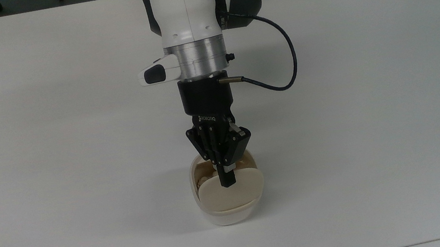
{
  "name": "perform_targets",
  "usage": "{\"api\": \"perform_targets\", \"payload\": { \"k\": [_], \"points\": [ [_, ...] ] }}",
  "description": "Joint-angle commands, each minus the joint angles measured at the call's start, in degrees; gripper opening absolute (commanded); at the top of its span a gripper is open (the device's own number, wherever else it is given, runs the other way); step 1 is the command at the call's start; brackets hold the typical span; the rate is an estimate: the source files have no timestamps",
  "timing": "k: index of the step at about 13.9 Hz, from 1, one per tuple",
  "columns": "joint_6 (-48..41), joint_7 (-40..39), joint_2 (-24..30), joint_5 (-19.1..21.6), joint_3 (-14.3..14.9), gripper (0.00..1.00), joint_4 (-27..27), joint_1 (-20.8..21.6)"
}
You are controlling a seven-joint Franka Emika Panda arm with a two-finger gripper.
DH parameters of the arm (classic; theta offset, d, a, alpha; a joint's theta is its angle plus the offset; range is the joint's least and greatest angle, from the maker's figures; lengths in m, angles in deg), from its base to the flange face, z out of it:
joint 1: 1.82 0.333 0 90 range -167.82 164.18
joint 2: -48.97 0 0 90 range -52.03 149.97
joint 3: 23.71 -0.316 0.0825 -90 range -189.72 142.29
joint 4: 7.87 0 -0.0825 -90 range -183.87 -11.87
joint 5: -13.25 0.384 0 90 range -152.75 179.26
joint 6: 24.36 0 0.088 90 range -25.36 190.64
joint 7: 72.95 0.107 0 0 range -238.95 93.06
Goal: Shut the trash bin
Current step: 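Push the raised lid down with the gripper fingertips onto the bin rim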
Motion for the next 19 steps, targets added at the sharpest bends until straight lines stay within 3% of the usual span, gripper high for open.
{"api": "perform_targets", "payload": {
  "k": [1,8,13,19],
  "points": [
    [1.01,0.25,2.32,-1.15,0.77,0.0,-2.4,0.41],
    [0.22,-2.75,3.3,-1.15,0.5,0.0,-5.67,0.41],
    [-4.07,-7.31,8.39,-1.06,0.42,0.0,-13.21,-0.03],
    [-9.01,-9.86,8.31,-1.06,0.33,0.0,-14.37,-0.64]
  ]
}}
